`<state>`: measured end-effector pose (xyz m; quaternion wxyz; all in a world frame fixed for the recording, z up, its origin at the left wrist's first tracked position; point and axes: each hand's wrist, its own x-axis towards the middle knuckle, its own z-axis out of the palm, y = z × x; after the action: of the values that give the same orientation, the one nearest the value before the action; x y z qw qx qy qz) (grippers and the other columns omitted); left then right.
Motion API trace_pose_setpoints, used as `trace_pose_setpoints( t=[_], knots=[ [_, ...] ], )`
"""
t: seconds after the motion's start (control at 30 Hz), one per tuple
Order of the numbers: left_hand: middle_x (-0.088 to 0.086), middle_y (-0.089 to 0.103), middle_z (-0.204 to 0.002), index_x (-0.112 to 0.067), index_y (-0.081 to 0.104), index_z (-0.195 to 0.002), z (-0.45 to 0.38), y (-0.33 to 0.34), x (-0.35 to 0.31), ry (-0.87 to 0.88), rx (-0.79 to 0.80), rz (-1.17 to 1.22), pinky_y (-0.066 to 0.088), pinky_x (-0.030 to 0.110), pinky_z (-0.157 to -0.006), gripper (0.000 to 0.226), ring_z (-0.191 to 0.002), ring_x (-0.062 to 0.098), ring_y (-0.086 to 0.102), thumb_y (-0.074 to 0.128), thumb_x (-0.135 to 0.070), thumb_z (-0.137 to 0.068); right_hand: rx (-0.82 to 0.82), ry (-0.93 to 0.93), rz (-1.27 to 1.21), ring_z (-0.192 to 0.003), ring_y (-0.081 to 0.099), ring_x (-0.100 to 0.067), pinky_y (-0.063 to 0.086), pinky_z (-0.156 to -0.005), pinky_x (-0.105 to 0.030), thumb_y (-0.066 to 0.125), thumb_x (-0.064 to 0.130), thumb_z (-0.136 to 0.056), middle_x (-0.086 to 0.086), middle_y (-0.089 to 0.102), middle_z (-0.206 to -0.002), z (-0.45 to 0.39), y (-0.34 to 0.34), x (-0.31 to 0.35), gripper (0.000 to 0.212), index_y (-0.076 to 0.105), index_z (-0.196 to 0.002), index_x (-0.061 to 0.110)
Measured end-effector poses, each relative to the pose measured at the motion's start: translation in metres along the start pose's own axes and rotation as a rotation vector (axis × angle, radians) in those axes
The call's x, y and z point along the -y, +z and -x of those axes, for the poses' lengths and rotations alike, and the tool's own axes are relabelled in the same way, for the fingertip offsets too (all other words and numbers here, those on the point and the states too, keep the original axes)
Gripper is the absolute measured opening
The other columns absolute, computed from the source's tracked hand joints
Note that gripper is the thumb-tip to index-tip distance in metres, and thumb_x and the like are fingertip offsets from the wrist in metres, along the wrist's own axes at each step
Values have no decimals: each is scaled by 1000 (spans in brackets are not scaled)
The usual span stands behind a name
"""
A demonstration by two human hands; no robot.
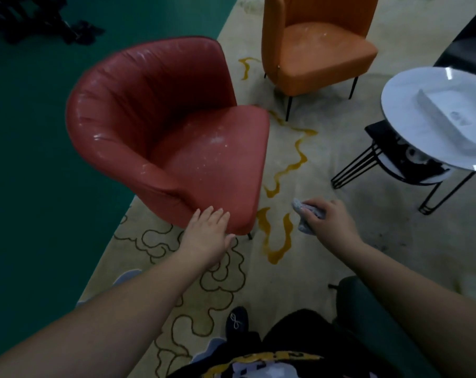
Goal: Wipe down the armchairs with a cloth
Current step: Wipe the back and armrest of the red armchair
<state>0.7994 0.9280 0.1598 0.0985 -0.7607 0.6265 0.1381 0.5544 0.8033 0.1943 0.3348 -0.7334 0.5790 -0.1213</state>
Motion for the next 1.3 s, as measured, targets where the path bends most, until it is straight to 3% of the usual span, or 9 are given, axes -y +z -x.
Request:
trace_pose_setpoints(
  t=[0.1, 0.23, 0.4, 0.6, 0.7, 0.77, 0.93, 1.07, 1.3],
  knots=[
    [-2, 22, -158, -20, 21, -152, -40, -7, 5, -20, 7, 0, 6, 42, -118, 65, -146, 21, 13, 29, -54, -97, 13, -2, -5, -86, 51, -12, 37, -72, -25, 56, 47, -90, -4, 51, -103, -41, -8, 5, 26, 66, -107, 31],
    [-1, 22, -158, -21, 20, -152, -95, -17, 12, -93, 16, 41, 6, 42, -118, 65, -146, 21, 13, 28, -54, -97, 69, -51, -36, -91, 61, -19, 52, -83, -35, 59, 42, -90, -9, 61, -104, -113, -17, 14, 30, 68, -111, 24],
    [-2, 22, -158, -21, 18, -152, -163, -31, 19, -277, 39, 92, 6, 42, -119, 65, -146, 21, 14, 27, -54, -97, 162, -171, -52, -104, 57, -21, 48, -90, -38, 62, 31, -89, -5, 65, -103, -218, -31, 24, 26, 67, -113, 21],
    [-2, 23, -158, -22, 18, -152, -228, -57, 7, -449, 36, 176, 8, 42, -118, 65, -146, 21, 15, 28, -54, -97, 315, -309, 38, -92, 60, -19, 49, -86, -36, 63, 30, -88, -11, 62, -103, -334, -48, 36, 27, 67, -114, 22],
    [-2, 24, -158, -23, 18, -152, -247, -64, 1, -508, 35, 253, 8, 43, -119, 64, -146, 20, 16, 28, -54, -97, 376, -383, 79, -91, 56, -11, 41, -81, -22, 64, 30, -87, -9, 61, -104, -379, -42, 49, 28, 66, -114, 25],
    [-3, 24, -157, -24, 17, -153, -252, -64, 0, -550, 33, 303, 7, 44, -118, 64, -146, 21, 16, 28, -54, -97, 417, -425, 95, -88, 56, -11, 40, -79, -21, 66, 28, -85, -10, 60, -103, -401, -32, 61, 30, 66, -115, 25],
    [-3, 20, -159, -26, 7, -154, -264, -53, 25, -668, 39, 378, 5, 45, -119, 67, -146, 21, 13, 30, -53, -97, 536, -486, 133, -82, 52, -2, 40, -78, -21, 66, 32, -85, 1, 47, -104, -449, 4, 92, 32, 62, -117, 35],
    [-2, 14, -160, -26, 4, -154, -291, -47, 63, -734, 74, 373, 2, 45, -119, 67, -147, 21, 9, 30, -53, -98, 524, -499, 180, -81, 51, -1, 38, -75, -19, 65, 34, -84, 4, 50, -106, -492, 27, 119, 33, 60, -115, 42],
    [-2, 10, -161, -27, 5, -153, -334, -59, 102, -788, 47, 407, 0, 44, -119, 67, -147, 20, 6, 32, -52, -97, 543, -591, 234, -85, 47, -1, 32, -70, -15, 65, 36, -85, 8, 55, -97, -554, 54, 160, 31, 62, -116, 39]
  ],
)
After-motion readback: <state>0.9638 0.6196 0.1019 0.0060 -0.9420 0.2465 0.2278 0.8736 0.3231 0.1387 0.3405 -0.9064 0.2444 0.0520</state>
